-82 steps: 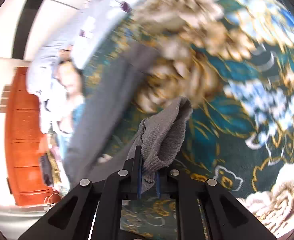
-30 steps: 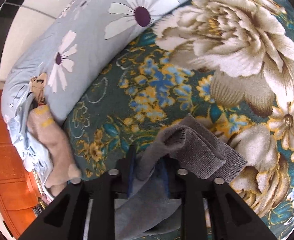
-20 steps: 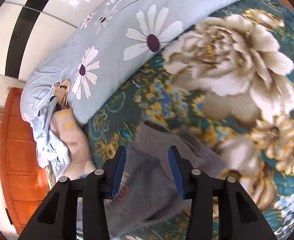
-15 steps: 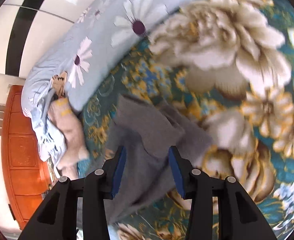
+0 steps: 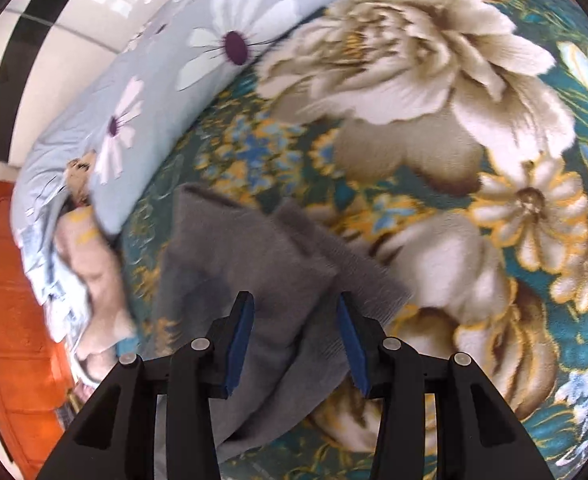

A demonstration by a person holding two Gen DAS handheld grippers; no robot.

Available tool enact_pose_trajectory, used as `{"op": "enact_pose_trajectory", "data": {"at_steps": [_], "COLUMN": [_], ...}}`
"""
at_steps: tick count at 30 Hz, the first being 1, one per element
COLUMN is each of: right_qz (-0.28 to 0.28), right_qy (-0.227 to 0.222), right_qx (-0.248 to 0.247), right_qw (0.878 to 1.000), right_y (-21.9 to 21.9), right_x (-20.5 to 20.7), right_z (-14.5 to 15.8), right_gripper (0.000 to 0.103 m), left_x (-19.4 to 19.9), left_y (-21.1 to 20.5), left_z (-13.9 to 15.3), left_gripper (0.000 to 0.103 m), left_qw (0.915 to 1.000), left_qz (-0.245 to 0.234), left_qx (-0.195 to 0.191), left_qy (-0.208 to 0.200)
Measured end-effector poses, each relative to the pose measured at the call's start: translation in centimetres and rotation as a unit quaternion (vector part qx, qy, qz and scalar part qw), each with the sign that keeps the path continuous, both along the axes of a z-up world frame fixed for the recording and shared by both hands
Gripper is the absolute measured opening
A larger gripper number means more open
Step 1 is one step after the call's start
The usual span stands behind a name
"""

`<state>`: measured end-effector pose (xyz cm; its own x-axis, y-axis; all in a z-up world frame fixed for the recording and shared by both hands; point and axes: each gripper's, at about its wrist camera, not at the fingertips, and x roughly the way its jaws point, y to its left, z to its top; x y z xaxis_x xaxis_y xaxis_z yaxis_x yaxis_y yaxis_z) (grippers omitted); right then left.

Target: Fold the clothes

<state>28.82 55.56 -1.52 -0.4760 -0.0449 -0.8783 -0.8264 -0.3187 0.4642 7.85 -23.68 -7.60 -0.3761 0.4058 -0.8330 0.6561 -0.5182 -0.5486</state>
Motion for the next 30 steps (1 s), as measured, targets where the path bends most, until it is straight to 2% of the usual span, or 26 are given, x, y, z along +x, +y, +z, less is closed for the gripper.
{"op": "enact_pose_trajectory", "data": {"at_steps": [3, 6, 8, 9, 10, 11, 13, 15, 17, 19, 23, 27, 28, 29, 30], "right_qz": [-0.026, -0.011, 0.008, 0.018, 0.027, 0.037, 0.058, 0.071, 0.058, 0.039, 0.035, 0.012, 0.016, 0.023, 0.029], "right_qy": [0.012, 0.015, 0.007, 0.000, -0.007, -0.013, -0.005, 0.021, 0.030, 0.014, -0.013, -0.022, -0.031, -0.043, -0.055], "right_qx": [-0.012, 0.014, 0.030, 0.029, 0.026, 0.024, 0.030, 0.059, 0.097, 0.082, 0.024, 0.028, 0.036, 0.047, 0.057], "right_qw": [1.000, 1.000, 1.000, 0.999, 0.999, 0.999, 0.998, 0.996, 0.993, 0.996, 0.999, 0.999, 0.999, 0.998, 0.996], "right_y": [0.4, 0.1, -0.3, -0.6, -0.9, -1.2, -1.8, -2.1, -1.3, 0.1, 0.4, -0.4, -0.5, -0.6, -0.7], "right_x": [-0.3, -1.5, -2.4, -2.9, -3.4, -3.8, -4.2, -3.8, -2.5, -1.3, -1.0, -0.1, 0.0, -0.1, -0.3], "right_z": [-0.5, 0.4, 1.0, 1.0, 1.1, 1.2, 2.7, 5.7, 8.1, 7.1, 2.2, 0.8, 0.8, 0.9, 1.0], "right_gripper": [0.045, 0.044, 0.029, 0.015, 0.009, 0.008, 0.008, 0.007, 0.007, 0.007, 0.008, 0.011, 0.017, 0.027, 0.032], "left_x": [0.1, 0.2, 0.2, 0.2, 0.1, 0.1, 0.1, 0.1, 0.2, 0.3, 0.3, -0.4, -0.7, -0.9, -1.1], "left_y": [-0.1, -0.1, -0.1, 0.0, -0.1, -0.1, -0.4, -0.6, -0.6, -0.4, -0.3, -0.1, 0.1, 0.3, 0.5], "left_z": [0.1, 0.3, 0.2, 0.2, 0.0, -0.1, 0.0, 0.1, -0.1, -0.6, -0.7, -0.5, -0.6, -0.7, -0.8], "left_gripper": [0.060, 0.060, 0.060, 0.060, 0.060, 0.060, 0.060, 0.060, 0.060, 0.060, 0.060, 0.060, 0.060, 0.060, 0.060], "left_qw": [1.0000, 1.0000, 1.0000, 1.0000, 0.9999, 0.9997, 0.9994, 0.9993, 0.9992, 0.9990, 0.9989, 0.9994, 0.9995, 0.9995, 0.9996], "left_qz": [0.001, -0.001, -0.002, -0.003, -0.003, -0.003, 0.000, -0.002, -0.006, -0.005, -0.005, -0.017, -0.019, -0.019, -0.019], "left_qx": [0.003, 0.002, 0.006, 0.009, 0.016, 0.022, 0.034, 0.035, 0.035, 0.042, 0.045, 0.028, 0.024, 0.023, 0.022], "left_qy": [0.002, 0.003, 0.003, 0.003, 0.003, 0.003, 0.008, 0.015, 0.017, 0.012, 0.008, 0.006, 0.004, 0.005, 0.005]}}
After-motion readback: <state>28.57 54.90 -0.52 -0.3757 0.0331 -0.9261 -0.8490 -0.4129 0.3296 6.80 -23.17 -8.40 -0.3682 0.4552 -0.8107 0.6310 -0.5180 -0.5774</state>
